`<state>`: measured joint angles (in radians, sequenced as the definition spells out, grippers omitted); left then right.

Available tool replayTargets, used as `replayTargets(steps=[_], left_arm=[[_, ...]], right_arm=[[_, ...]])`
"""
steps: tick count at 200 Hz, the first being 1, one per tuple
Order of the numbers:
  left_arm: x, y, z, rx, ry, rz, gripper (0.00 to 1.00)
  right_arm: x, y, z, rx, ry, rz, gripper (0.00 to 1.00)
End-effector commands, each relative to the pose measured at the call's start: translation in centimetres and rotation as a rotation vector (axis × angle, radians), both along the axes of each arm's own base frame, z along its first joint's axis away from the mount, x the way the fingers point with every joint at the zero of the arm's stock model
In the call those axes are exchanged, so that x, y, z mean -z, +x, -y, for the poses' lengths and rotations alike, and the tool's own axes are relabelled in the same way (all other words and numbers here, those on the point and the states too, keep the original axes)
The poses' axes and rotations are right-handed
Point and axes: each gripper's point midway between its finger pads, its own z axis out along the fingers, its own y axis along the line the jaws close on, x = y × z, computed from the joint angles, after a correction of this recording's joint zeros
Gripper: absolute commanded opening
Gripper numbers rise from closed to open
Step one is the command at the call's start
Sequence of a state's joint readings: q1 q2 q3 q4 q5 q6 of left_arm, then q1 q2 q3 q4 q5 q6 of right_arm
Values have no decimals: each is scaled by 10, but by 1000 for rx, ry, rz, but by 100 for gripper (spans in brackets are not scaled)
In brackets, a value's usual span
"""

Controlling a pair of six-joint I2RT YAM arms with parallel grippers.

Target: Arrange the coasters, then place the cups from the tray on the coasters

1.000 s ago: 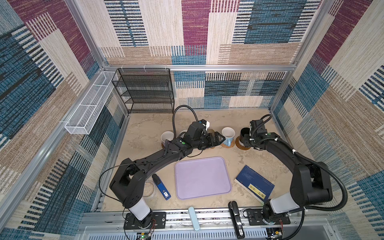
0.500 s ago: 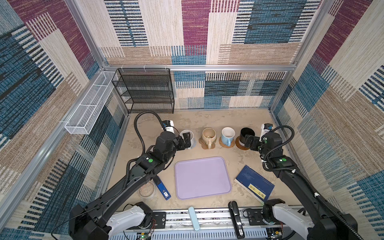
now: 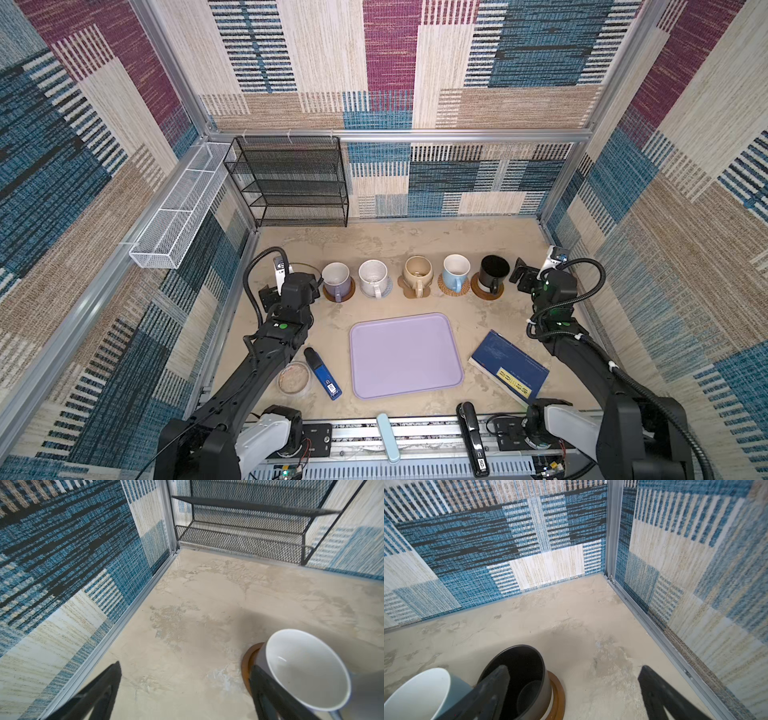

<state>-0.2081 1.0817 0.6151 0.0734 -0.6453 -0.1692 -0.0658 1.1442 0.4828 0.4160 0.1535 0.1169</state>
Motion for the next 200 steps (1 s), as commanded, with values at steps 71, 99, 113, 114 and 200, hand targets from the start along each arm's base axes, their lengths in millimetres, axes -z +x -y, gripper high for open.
replayTargets(steps=[71,99,113,114,200], left_arm=[[29,20,9,170,92,92,99],[38,27,15,212,74,110,99],[44,32,20,245,75,101,99],[45,32,20,246,75,98,99],[80,46,24,322,31,65,99]], right_arm=[[1,-13,-19,-117,-47,186,98],[14,-18,-20,-118,-51,191,98],[27,-19,-21,-123,-53,169,98],[28,-19,-21,-123,-54,166,98],[28,-12,-37,-192,-94,223,99]])
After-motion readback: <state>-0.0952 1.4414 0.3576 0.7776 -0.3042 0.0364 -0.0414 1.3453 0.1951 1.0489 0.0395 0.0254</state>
